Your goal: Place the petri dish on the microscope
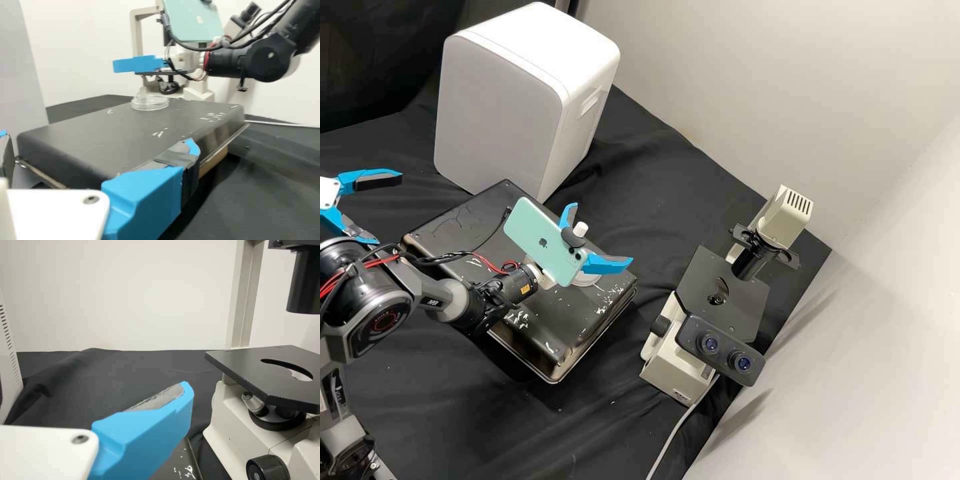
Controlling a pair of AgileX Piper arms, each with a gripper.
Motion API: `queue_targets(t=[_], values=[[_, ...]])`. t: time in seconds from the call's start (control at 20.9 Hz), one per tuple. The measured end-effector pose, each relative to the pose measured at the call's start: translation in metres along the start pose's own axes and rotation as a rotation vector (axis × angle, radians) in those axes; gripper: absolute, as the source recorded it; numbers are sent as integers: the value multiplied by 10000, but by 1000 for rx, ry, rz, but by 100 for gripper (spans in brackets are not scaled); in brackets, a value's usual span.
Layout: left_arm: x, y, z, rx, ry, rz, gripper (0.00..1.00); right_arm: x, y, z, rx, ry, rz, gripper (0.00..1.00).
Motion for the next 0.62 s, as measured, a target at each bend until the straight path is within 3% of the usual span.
queue_targets(t=[0.14, 0.24, 0.43, 0.62], values=[[-10, -9, 2, -37, -40, -18, 100, 0, 0, 0, -1, 0, 0, 100], [-15, -16, 11, -49, -65, -30, 100, 0, 0, 0, 1, 0, 0, 100], [-16, -17, 9, -49, -68, -32, 100, -11, -6, 7, 1, 0, 0, 100], [-16, -17, 9, -49, -68, -32, 100, -191, -82, 90, 18, -7, -10, 100]])
